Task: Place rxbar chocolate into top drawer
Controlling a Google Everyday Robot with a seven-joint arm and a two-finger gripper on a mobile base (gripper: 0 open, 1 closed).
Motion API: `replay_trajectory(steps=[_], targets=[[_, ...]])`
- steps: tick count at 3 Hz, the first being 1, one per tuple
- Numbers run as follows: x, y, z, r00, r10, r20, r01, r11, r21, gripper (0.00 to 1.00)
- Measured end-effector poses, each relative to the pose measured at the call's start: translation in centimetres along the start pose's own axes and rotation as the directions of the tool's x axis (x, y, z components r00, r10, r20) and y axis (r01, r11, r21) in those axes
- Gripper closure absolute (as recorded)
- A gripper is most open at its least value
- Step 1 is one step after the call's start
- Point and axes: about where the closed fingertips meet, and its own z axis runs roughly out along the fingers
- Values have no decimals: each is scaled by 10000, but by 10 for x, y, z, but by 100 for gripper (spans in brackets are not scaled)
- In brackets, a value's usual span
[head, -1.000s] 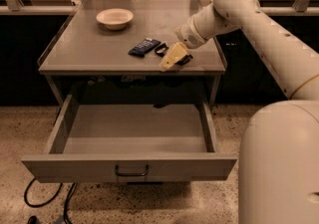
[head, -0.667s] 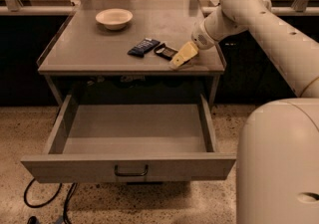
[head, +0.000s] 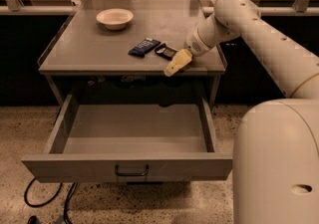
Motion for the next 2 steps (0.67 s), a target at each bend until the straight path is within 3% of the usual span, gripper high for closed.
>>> replay_trajectory(steps=[1,2], targets=[[0,1,1,10000,-19,-1,19,10000,-26,0],[0,1,1,10000,-19,-1,19,10000,-26,19]])
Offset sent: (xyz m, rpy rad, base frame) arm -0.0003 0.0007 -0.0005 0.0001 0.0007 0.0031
